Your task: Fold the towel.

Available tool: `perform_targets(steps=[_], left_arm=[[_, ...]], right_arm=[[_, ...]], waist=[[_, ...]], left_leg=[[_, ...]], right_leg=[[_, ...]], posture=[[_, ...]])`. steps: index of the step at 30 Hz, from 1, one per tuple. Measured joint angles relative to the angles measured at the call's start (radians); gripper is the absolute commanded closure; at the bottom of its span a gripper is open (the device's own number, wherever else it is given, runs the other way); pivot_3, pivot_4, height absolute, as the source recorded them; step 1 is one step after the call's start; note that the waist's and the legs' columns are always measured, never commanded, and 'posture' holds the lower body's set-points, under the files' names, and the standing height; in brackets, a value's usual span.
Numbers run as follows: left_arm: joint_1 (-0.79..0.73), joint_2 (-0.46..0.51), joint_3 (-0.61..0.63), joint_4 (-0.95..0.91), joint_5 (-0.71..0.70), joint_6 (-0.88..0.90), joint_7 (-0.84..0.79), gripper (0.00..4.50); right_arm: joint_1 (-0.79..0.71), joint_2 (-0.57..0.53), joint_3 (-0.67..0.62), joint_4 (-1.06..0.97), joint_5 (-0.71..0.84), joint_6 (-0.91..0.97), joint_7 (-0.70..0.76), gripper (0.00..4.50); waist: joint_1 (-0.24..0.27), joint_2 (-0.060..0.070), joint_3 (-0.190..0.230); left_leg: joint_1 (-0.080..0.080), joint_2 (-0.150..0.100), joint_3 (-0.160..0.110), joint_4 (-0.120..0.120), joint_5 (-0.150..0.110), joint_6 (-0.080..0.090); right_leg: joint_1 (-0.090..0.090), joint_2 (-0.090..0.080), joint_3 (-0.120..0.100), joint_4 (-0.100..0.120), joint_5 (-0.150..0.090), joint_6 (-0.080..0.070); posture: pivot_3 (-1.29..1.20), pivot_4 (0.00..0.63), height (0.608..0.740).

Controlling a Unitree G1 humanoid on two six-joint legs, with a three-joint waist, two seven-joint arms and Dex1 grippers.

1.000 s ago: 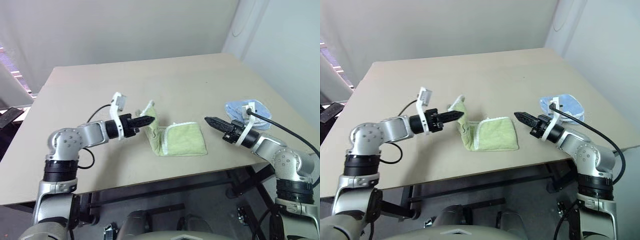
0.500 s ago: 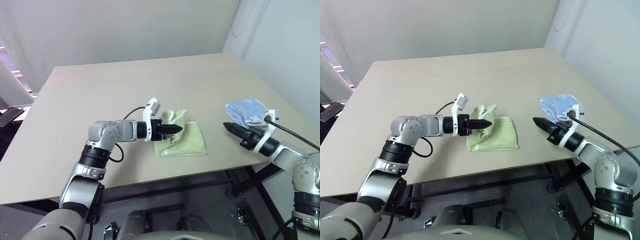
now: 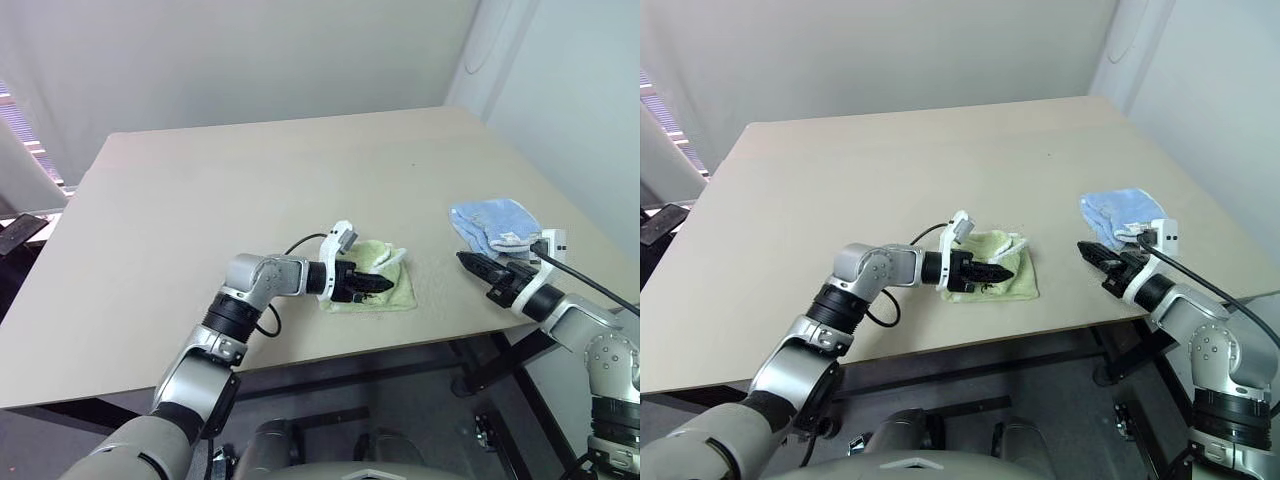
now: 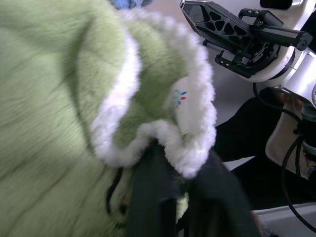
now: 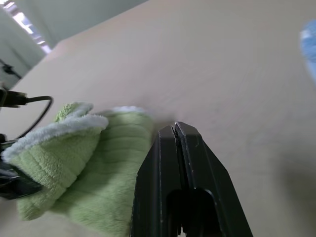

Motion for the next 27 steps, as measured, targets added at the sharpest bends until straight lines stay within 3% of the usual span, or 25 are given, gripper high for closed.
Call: perform_targets(steps=[9, 16, 22, 25, 27], left_arm=[[0.018, 0.011, -0.002, -0.090, 0.027, -0.016, -0.087, 0.03], [0.057, 0.039, 0.112, -0.287, -0.021, -0.131, -0.137, 0.03], [0.060, 0.134, 0.112, -0.203, 0.192, -0.531, -0.128, 0.03], [0.073, 0.156, 0.118, -0.143, 0.225, -0.658, -0.175, 0.60], [0.080, 0.169, 0.122, -0.127, 0.212, -0.659, -0.227, 1.28]], right_arm=[[-0.001, 0.005, 0.006, 0.000, -0.009, -0.009, -0.004, 4.50], [-0.040, 0.009, 0.003, 0.006, 0.026, -0.002, 0.000, 4.50], [-0.151, 0.015, 0.116, -0.104, 0.035, -0.001, 0.037, 4.50], [-0.198, 0.018, 0.200, -0.106, 0.011, -0.026, 0.087, 4.50], [-0.206, 0.018, 0.255, -0.100, -0.014, -0.046, 0.125, 4.50]], waist=[[-0.001, 0.000, 0.000], [-0.002, 0.001, 0.000], [-0.001, 0.001, 0.000], [0.004, 0.001, 0.000], [0.002, 0.001, 0.000]], left_leg=[[0.000, 0.000, 0.000, 0.000, 0.000, 0.000], [0.000, 0.001, 0.000, 0.004, 0.000, 0.000], [0.001, 0.003, 0.001, 0.011, 0.000, 0.001], [0.000, 0.004, 0.001, 0.013, -0.001, 0.001], [-0.003, 0.003, 0.001, 0.015, -0.002, 0.003]], right_leg=[[0.000, 0.000, 0.000, 0.001, 0.000, 0.000], [0.000, 0.000, 0.001, 0.004, 0.000, 0.000], [0.000, 0.002, 0.002, 0.011, 0.000, 0.000], [-0.004, 0.002, 0.002, 0.010, -0.001, -0.002], [-0.006, 0.001, 0.002, 0.010, -0.001, -0.001]], posture=[[0.00, 0.000, 0.724], [0.00, 0.000, 0.724], [0.00, 0.000, 0.724], [0.00, 0.000, 0.724], [0.00, 0.000, 0.724]])
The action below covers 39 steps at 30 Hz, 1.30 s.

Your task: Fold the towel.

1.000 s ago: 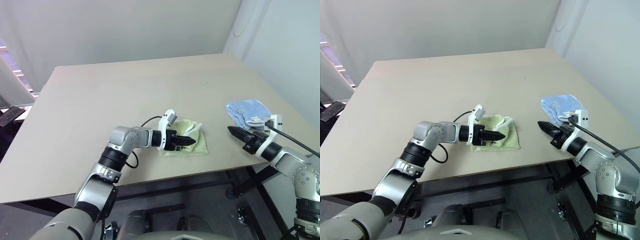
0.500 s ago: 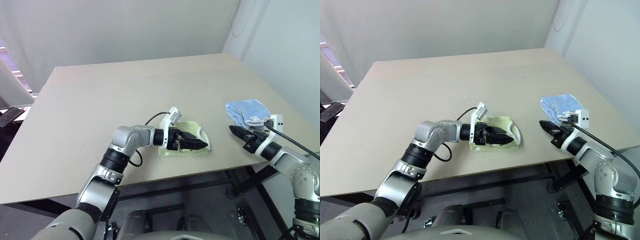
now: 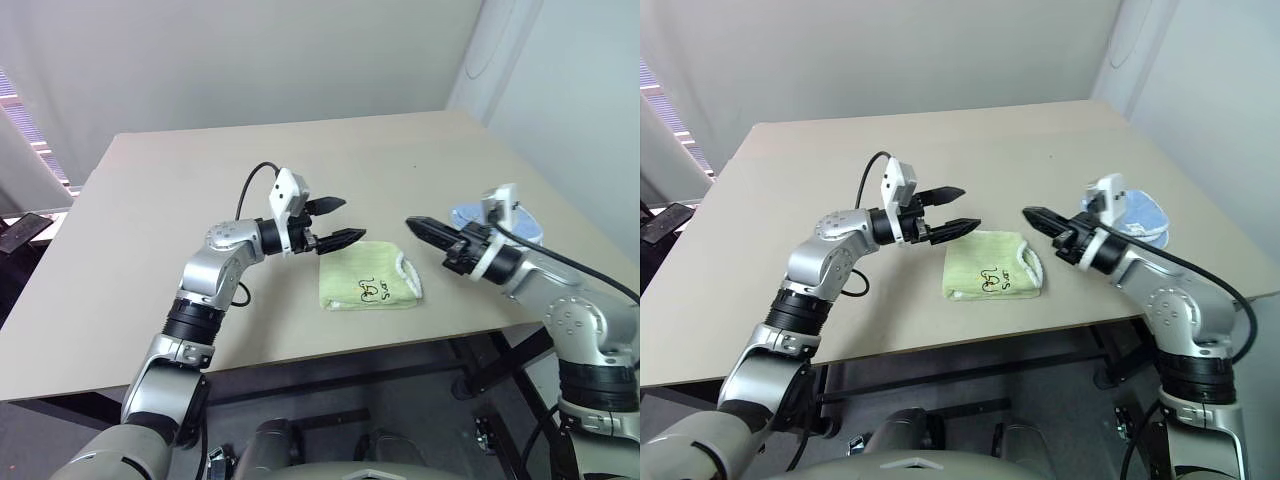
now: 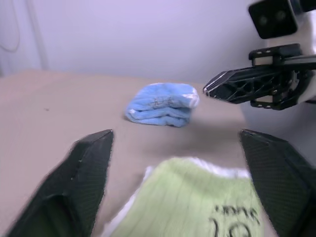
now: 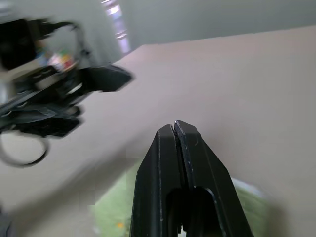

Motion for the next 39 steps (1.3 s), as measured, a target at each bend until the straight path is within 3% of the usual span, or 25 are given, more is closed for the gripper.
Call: perform_targets(steps=[8, 9, 22, 27, 32, 33, 36, 39], left_arm=[[0.011, 0.000, -0.015, 0.098, 0.043, -0.091, -0.082, 4.34], [0.011, -0.004, -0.026, 0.124, 0.065, -0.115, -0.082, 4.46], [-0.025, -0.161, -0.120, 0.625, 0.303, -0.437, 0.003, 4.46], [-0.034, -0.168, -0.104, 0.674, 0.322, -0.482, -0.001, 4.46], [-0.027, -0.152, -0.089, 0.638, 0.315, -0.444, -0.050, 4.46], [-0.021, -0.147, -0.084, 0.617, 0.307, -0.422, -0.063, 4.49], [-0.006, -0.133, -0.044, 0.537, 0.253, -0.298, -0.078, 3.88], [0.014, -0.090, 0.004, 0.382, 0.175, -0.116, -0.085, 2.84]], right_arm=[[-0.063, 0.026, 0.086, 0.101, -0.045, -0.051, 0.124, 4.50], [-0.064, 0.031, 0.096, 0.125, -0.057, -0.059, 0.131, 4.50], [-0.066, 0.139, 0.196, 0.558, -0.299, -0.252, 0.163, 4.50], [-0.073, 0.148, 0.205, 0.599, -0.350, -0.307, 0.188, 4.50], [-0.078, 0.147, 0.186, 0.585, -0.344, -0.276, 0.215, 4.50], [-0.078, 0.147, 0.180, 0.575, -0.336, -0.261, 0.217, 4.32], [-0.078, 0.143, 0.140, 0.508, -0.284, -0.186, 0.218, 3.59], [-0.083, 0.141, 0.070, 0.393, -0.196, -0.101, 0.209, 2.52]], waist=[[-0.001, 0.000, 0.000], [-0.001, 0.000, 0.000], [-0.002, -0.001, -0.002], [-0.004, -0.002, -0.003], [-0.007, -0.002, -0.003], [-0.008, -0.002, -0.003], [-0.010, -0.001, -0.003], [-0.014, -0.001, -0.003]], left_leg=[[-0.005, -0.001, 0.002, 0.001, 0.001, 0.004], [-0.005, -0.001, 0.002, 0.002, 0.001, 0.004], [-0.002, -0.001, 0.004, 0.004, 0.001, 0.006], [0.010, -0.001, 0.004, 0.003, -0.001, 0.002], [0.010, -0.001, 0.004, 0.002, -0.001, 0.002], [0.010, -0.001, 0.004, 0.001, -0.001, 0.002], [0.003, -0.001, 0.004, 0.001, -0.001, 0.003], [-0.007, -0.001, 0.004, 0.003, 0.001, 0.005]], right_leg=[[-0.002, -0.001, 0.001, 0.002, 0.003, 0.004], [-0.002, -0.001, 0.001, 0.002, 0.003, 0.004], [-0.001, -0.001, 0.002, 0.004, 0.004, 0.006], [0.009, -0.003, 0.002, 0.002, 0.003, 0.004], [0.009, -0.003, 0.002, 0.001, 0.004, 0.005], [0.008, -0.003, 0.003, 0.001, 0.004, 0.006], [0.000, -0.003, 0.003, 0.003, 0.004, 0.006], [-0.007, -0.003, 0.004, 0.007, 0.005, 0.006]], posture=[[0.00, 0.000, 0.724], [0.00, 0.000, 0.724], [0.00, 0.000, 0.724], [0.00, 0.000, 0.724], [0.00, 0.000, 0.724], [0.00, 0.000, 0.724], [0.00, 0.000, 0.724], [0.00, 0.000, 0.724]])
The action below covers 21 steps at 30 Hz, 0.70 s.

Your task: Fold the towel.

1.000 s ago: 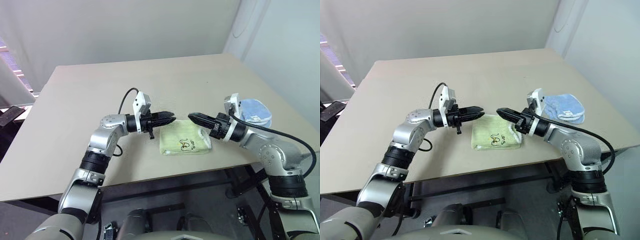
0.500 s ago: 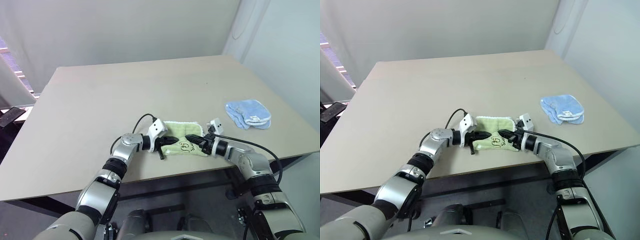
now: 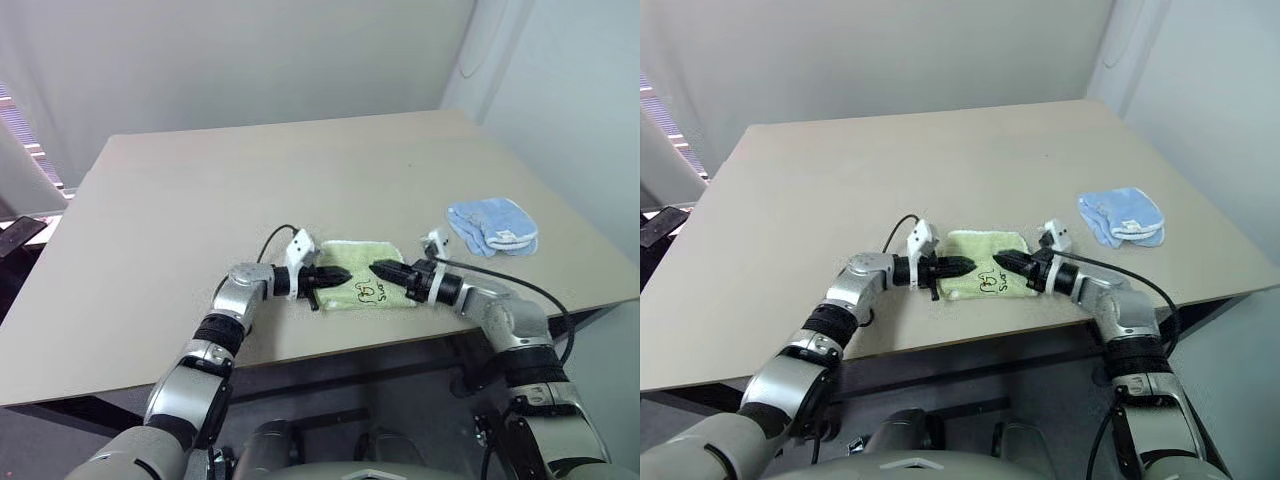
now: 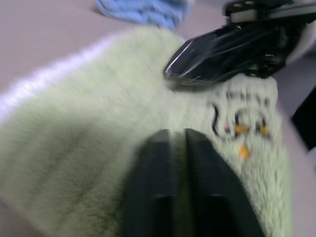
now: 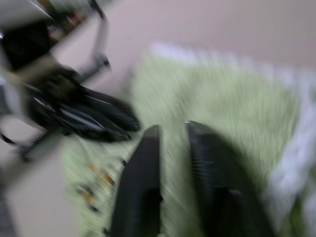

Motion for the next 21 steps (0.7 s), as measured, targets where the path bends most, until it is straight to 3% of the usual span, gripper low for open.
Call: perform_targets(steps=[6, 8, 13, 21], left_arm=[[0.053, 0.094, 0.077, -0.250, -0.114, 0.385, 0.081, 0.68], [0.054, 0.134, 0.095, -0.289, -0.145, 0.564, 0.128, 0.02], [0.043, 0.177, 0.098, -0.305, -0.182, 0.847, 0.194, 0.02], [-0.054, 0.028, 0.246, -0.223, -0.324, 1.223, 0.323, 0.02]], right_arm=[[-0.031, -0.027, -0.119, -0.131, 0.143, 0.159, -0.074, 0.31], [-0.036, -0.044, -0.146, -0.158, 0.200, 0.245, -0.096, 0.27], [-0.036, -0.051, -0.177, -0.161, 0.285, 0.401, -0.153, 0.27], [-0.012, -0.052, -0.258, -0.163, 0.399, 0.520, -0.227, 0.27]], waist=[[-0.014, 0.000, 0.000], [-0.015, 0.000, 0.000], [-0.011, 0.000, 0.000], [-0.013, 0.000, 0.000]], left_leg=[[0.001, 0.000, 0.000, 0.000, 0.000, 0.000], [0.002, 0.000, -0.001, 0.000, 0.000, 0.000], [0.002, -0.001, -0.001, 0.000, 0.000, 0.000], [0.001, -0.002, 0.000, -0.001, 0.000, 0.000]], right_leg=[[0.001, 0.000, 0.000, 0.000, 0.000, 0.000], [0.002, 0.000, 0.000, 0.000, 0.000, -0.001], [0.001, -0.001, 0.000, -0.001, 0.000, -0.001], [0.003, -0.002, 0.000, -0.002, 0.000, 0.000]], posture=[[0.00, 0.000, 0.724], [0.00, 0.000, 0.724], [0.00, 0.000, 0.724], [0.00, 0.000, 0.724]])
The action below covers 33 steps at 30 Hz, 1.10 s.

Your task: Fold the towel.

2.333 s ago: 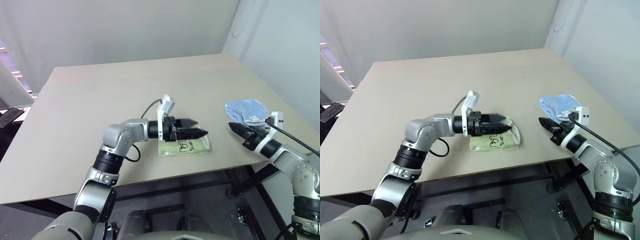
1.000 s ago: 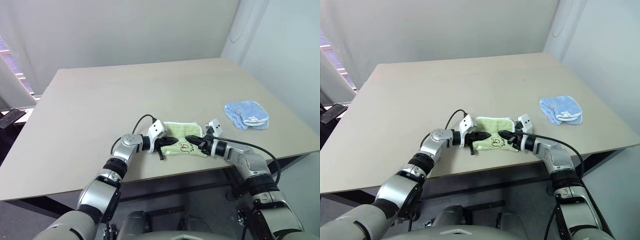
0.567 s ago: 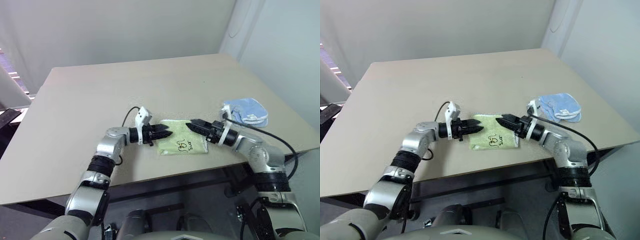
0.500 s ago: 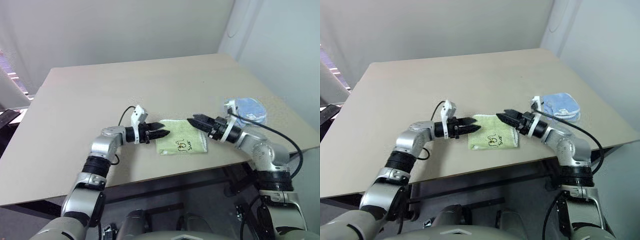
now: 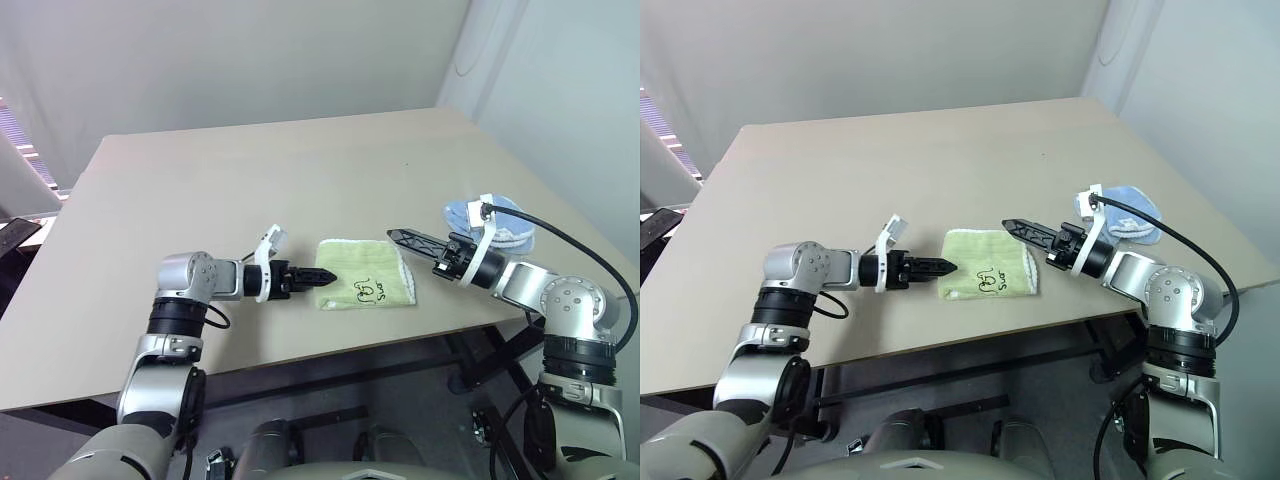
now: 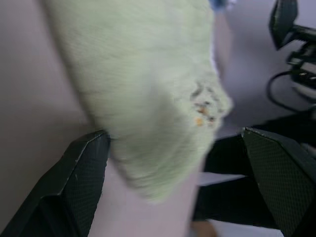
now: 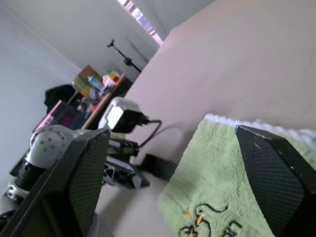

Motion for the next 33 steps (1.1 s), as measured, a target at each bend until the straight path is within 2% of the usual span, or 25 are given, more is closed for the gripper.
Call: perform_targets(steps=[5, 10, 20, 25, 32, 33], left_arm=[[-0.030, -0.058, 0.092, 0.086, -0.014, 0.058, 0.091, 0.02], [-0.044, -0.086, 0.128, 0.111, -0.015, 0.078, 0.153, 0.02], [-0.049, -0.070, 0.169, 0.116, -0.039, 0.123, 0.205, 0.02], [-0.064, -0.107, 0.176, 0.160, -0.041, 0.092, 0.216, 0.02], [-0.099, -0.189, 0.173, 0.247, -0.033, -0.001, 0.224, 0.02], [-0.104, -0.200, 0.166, 0.258, -0.031, -0.012, 0.224, 0.40]], right_arm=[[0.034, -0.042, -0.018, -0.018, 0.012, 0.020, -0.008, 0.27], [0.048, -0.074, -0.048, -0.034, 0.032, 0.030, -0.018, 0.27], [0.093, -0.078, -0.063, -0.047, 0.049, 0.033, -0.054, 0.27], [0.094, -0.073, -0.069, -0.046, 0.049, 0.013, -0.084, 0.27], [0.091, -0.063, -0.095, -0.046, 0.050, -0.001, -0.122, 0.27], [0.091, -0.063, -0.100, -0.045, 0.051, -0.001, -0.126, 0.27]], waist=[[0.001, 0.000, 0.000], [0.003, 0.000, 0.000], [-0.001, 0.000, 0.000], [0.004, 0.000, 0.000], [0.041, 0.001, 0.000], [0.047, 0.001, 0.000]], left_leg=[[0.000, 0.000, 0.000, 0.000, 0.000, 0.000], [0.000, 0.000, 0.000, 0.000, 0.000, 0.000], [0.000, 0.000, 0.000, 0.000, 0.000, -0.001], [0.001, 0.000, 0.000, 0.000, -0.001, -0.002], [0.000, -0.005, 0.001, 0.001, -0.002, -0.002], [0.000, -0.006, 0.001, 0.001, -0.003, -0.002]], right_leg=[[0.000, 0.000, 0.000, 0.000, 0.000, 0.000], [0.000, 0.000, 0.000, 0.000, 0.000, 0.000], [0.000, 0.000, 0.000, 0.000, 0.000, 0.000], [0.001, 0.000, 0.000, -0.001, 0.000, -0.001], [0.000, -0.007, -0.001, -0.006, 0.001, 0.002], [0.000, -0.007, -0.001, -0.007, 0.002, 0.003]], posture=[[0.00, 0.000, 0.724], [0.00, 0.000, 0.724], [0.00, 0.000, 0.724], [0.00, 0.000, 0.724], [0.00, 0.000, 0.724], [0.00, 0.000, 0.724]])
